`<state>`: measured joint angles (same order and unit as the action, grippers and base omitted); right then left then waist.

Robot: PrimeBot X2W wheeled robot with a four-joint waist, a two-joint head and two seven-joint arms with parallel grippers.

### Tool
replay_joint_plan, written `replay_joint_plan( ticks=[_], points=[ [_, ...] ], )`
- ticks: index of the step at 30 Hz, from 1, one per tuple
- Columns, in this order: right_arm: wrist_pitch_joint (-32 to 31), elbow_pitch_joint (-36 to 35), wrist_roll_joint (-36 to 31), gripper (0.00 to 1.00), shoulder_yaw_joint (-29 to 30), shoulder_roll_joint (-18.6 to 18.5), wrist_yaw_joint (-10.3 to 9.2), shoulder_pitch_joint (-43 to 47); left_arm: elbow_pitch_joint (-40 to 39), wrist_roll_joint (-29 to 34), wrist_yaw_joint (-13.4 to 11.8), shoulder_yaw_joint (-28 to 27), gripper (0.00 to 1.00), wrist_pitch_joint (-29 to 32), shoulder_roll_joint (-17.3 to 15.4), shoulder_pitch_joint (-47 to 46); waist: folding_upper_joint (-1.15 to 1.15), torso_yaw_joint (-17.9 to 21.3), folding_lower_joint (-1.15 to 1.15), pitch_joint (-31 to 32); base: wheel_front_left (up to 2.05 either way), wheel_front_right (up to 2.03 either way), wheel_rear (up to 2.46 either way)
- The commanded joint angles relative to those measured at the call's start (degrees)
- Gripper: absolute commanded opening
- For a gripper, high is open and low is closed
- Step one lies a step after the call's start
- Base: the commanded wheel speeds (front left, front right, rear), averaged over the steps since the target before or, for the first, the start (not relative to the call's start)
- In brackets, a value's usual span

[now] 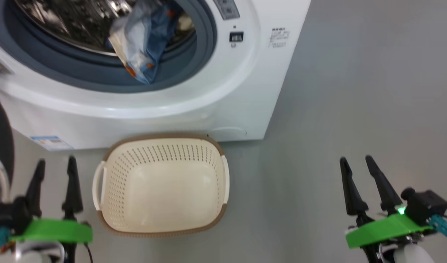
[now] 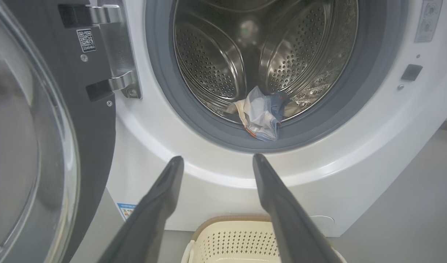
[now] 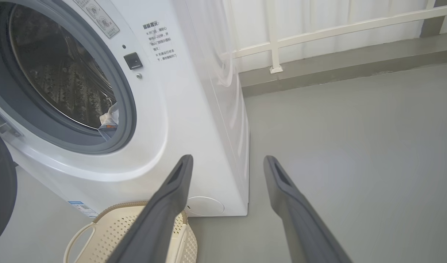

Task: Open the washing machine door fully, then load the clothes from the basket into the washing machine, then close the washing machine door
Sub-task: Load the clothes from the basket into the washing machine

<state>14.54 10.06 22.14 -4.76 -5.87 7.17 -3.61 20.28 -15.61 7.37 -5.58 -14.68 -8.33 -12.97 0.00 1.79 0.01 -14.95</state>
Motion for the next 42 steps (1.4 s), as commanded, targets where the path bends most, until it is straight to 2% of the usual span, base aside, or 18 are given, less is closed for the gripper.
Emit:
replay_joint_plan(
  ticks=[1,8,15,22,35,36,37,38,39,42],
  points=[
    [0.46,-1.60,-0.16,1.00,-1.32,-0.19,0.32,-2.04,-0.50,-0.58,0.12,-1.41,1.00,-0.32,-2.24,-2.97,0.00,1.05,-0.01,-4.90,0.00,0.00,0.00],
    [0.46,-1.78,-0.50,1.00,-2.40,1.37,0.32,-7.06,2.75,-1.59,0.12,1.63,1.00,-0.32,-5.74,-13.19,0.00,2.91,-0.01,-11.89,0.00,0.00,0.00],
    [0.46,-1.73,-0.31,1.00,-3.32,2.45,0.32,-10.47,7.79,-2.43,0.12,6.57,1.00,-0.32,-8.70,-23.24,0.00,5.42,-0.01,-16.21,0.00,0.00,0.00],
    [0.46,-1.49,0.29,1.00,-4.30,2.92,0.32,-11.77,14.65,-3.90,0.12,11.70,1.00,-0.32,-10.86,-32.28,0.00,8.16,-0.01,-18.25,0.00,0.00,0.00],
    [0.46,-2.19,3.52,1.00,-5.79,2.98,0.32,-12.32,27.88,-6.03,0.12,17.26,1.00,-0.32,-15.01,-45.37,0.00,12.18,-0.01,-20.62,0.00,0.00,0.00],
    [0.46,-2.25,3.70,1.00,-5.80,2.99,0.32,-12.34,29.07,-6.06,0.12,17.58,0.87,-0.32,-15.35,-46.29,0.00,12.38,-0.01,-20.84,0.00,0.00,0.00],
    [0.46,-2.31,3.85,1.00,-5.79,2.99,0.32,-12.33,30.26,-6.09,0.12,17.85,0.44,-0.32,-15.61,-47.17,0.00,12.54,-0.01,-20.96,0.00,0.00,0.00],
    [0.46,-2.37,3.98,1.00,-5.88,2.99,0.32,-12.34,31.40,-6.09,0.12,18.05,0.27,-0.32,-15.87,-48.00,0.00,12.76,-0.01,-21.09,0.00,0.00,0.00],
    [0.46,-2.43,4.10,1.00,-5.96,2.99,0.32,-12.38,32.61,-6.01,0.12,18.32,0.00,-0.32,-16.12,-48.81,0.00,12.97,-0.01,-21.30,0.00,0.00,0.00],
    [0.46,-2.56,4.41,1.00,-6.06,2.99,0.32,-12.48,35.75,-5.67,0.12,19.44,0.00,-0.32,-16.82,-51.04,0.00,13.47,-0.01,-21.62,0.00,0.00,0.00]
  ],
)
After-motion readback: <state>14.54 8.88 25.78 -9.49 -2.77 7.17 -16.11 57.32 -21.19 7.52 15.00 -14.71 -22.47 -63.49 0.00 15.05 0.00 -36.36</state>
